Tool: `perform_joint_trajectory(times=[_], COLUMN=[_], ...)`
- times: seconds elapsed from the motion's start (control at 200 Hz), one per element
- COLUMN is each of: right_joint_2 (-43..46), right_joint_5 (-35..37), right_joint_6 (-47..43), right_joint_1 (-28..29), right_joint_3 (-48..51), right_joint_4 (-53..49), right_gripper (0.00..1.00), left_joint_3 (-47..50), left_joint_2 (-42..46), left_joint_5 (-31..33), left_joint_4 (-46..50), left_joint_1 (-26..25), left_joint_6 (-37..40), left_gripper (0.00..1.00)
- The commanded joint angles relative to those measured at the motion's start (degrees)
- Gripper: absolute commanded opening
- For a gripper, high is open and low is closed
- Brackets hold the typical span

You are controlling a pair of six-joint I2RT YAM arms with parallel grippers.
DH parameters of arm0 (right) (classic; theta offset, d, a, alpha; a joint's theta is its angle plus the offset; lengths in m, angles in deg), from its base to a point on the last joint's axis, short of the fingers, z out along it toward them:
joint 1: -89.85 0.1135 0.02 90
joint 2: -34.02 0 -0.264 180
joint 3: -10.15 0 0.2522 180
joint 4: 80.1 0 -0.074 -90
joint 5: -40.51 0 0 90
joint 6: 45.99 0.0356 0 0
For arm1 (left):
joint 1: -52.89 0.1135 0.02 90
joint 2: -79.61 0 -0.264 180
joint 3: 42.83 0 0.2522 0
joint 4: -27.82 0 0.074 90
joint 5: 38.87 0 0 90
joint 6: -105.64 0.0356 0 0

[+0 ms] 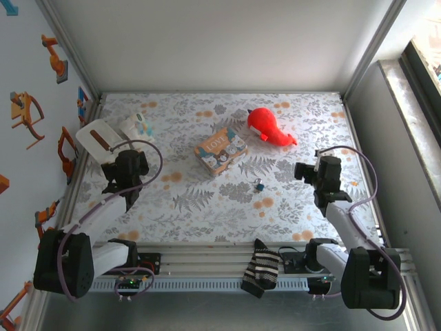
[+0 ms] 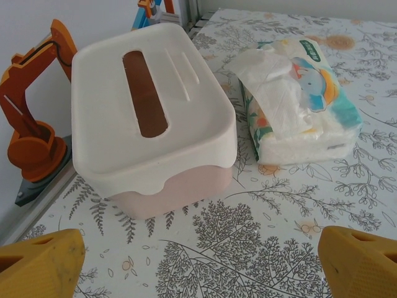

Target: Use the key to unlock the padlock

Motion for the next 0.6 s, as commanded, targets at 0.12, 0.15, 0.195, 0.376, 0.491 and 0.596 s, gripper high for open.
perform_joint_trajectory(times=[0.12,0.15,0.195,0.376,0.491,0.596], right_joint_2=[-12.5,-14.1,-16.3,-21.4,-29.5,-29.3], right_joint_5=[-5.4,-6.0,-6.3,-9.8,-11.1,-10.6], right_joint_6=[-1.2,-1.2,-2.2,-5.1,-5.4,-4.9], right_joint_1=[-1.3,-1.3,-1.3,-2.1,-2.1,-2.4], right_joint_3=[3.3,3.8,4.0,5.7,6.7,5.0], right_joint_4=[29.9,32.9,35.0,44.9,54.2,50.6], right_gripper=[0.99,0.99,0.99,0.99,0.99,0.99], left_joint_3=[0.8,0.9,1.3,2.5,2.7,5.5], left_joint_2=[-4.8,-5.7,-7.1,-12.8,-13.8,-13.7], left_joint_5=[-7.5,-7.7,-8.8,-11.2,-13.0,-15.2], left_joint_4=[-11.0,-11.9,-13.7,-20.6,-23.3,-30.0], left_joint_1=[2.2,2.4,2.8,3.7,3.8,4.5], left_joint_6=[3.8,3.8,3.8,6.1,9.2,11.4], left_gripper=[0.96,0.96,0.96,0.96,0.96,0.96])
